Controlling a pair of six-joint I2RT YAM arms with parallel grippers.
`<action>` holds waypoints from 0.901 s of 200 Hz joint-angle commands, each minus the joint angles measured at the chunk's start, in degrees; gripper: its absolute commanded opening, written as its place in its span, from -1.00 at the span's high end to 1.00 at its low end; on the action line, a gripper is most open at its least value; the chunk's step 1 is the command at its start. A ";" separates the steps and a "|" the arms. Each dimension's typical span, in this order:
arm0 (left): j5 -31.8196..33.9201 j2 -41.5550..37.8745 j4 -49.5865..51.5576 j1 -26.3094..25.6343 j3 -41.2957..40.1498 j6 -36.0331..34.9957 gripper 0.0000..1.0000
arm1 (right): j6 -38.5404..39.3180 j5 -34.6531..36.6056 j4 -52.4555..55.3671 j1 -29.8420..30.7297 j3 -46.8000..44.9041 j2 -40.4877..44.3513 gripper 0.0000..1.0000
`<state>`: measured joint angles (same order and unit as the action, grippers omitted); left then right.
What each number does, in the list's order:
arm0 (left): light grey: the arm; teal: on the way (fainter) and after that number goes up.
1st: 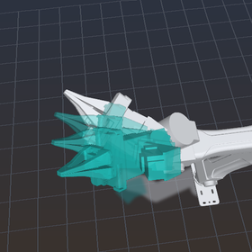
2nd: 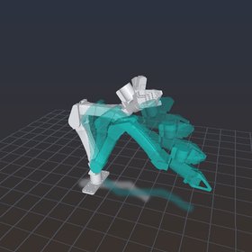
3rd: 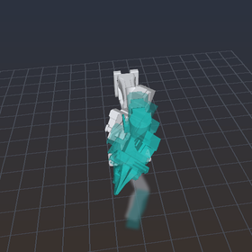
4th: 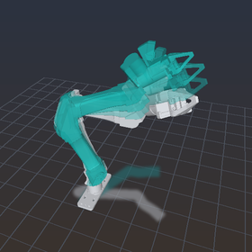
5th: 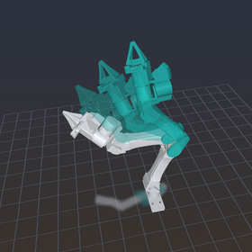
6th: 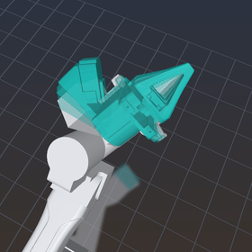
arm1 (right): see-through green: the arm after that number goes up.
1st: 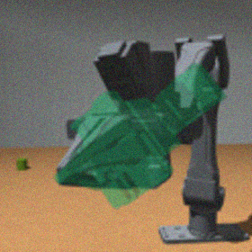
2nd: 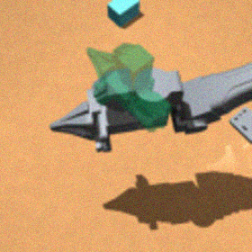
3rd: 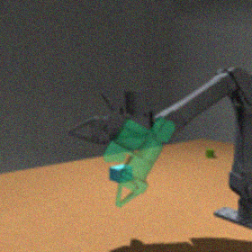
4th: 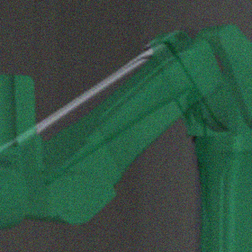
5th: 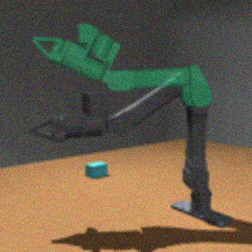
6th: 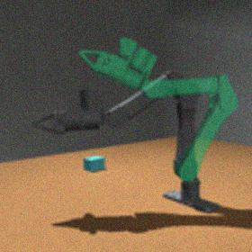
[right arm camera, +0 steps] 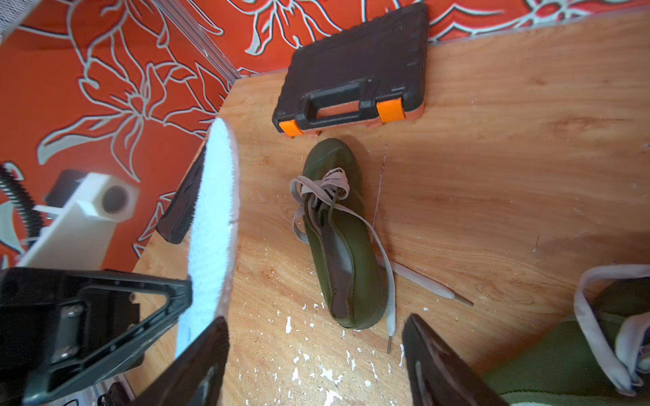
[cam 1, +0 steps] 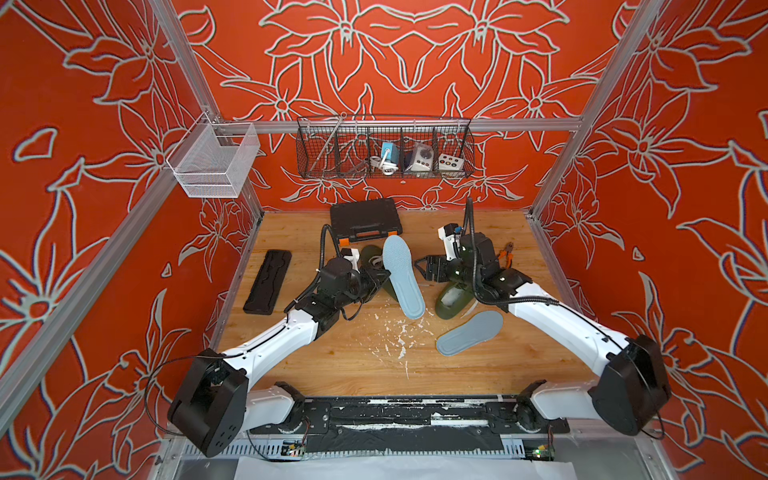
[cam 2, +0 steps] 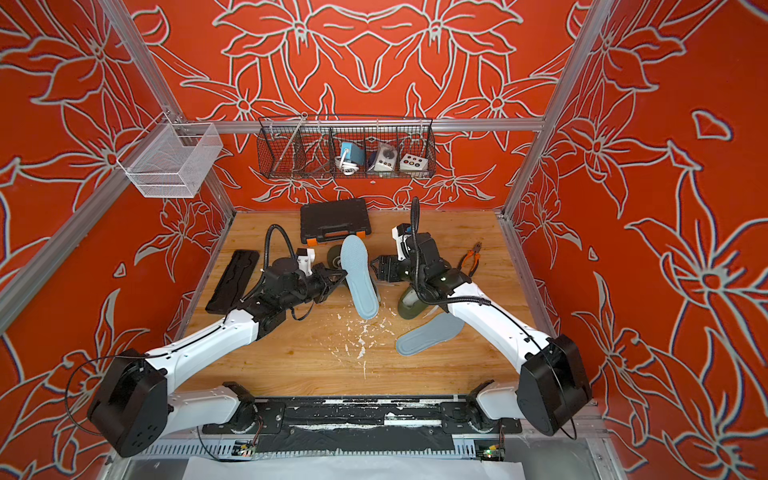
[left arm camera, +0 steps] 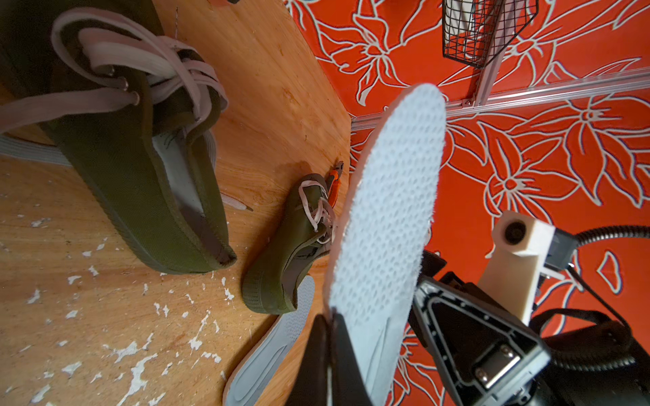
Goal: Insert the insole into the shoe
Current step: Pick up the insole from the center of the board.
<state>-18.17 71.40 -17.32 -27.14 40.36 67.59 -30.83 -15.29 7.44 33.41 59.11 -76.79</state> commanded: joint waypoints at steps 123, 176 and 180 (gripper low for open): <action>-2.72 2.16 -5.82 -0.26 0.06 2.37 1.00 | -6.43 -13.06 -8.85 0.34 -2.28 -4.26 0.24; -4.62 3.09 -8.34 -0.05 -0.03 2.14 0.74 | -6.34 -14.71 -7.26 0.31 -0.20 -5.97 1.00; -4.86 3.18 -8.34 0.14 -0.07 1.98 0.68 | -6.24 -14.67 -6.71 0.27 0.06 -5.95 1.00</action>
<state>-20.62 73.97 -21.91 -27.11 40.34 69.43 -36.97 -28.29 -0.03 33.39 57.25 -82.37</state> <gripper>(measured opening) 0.093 0.047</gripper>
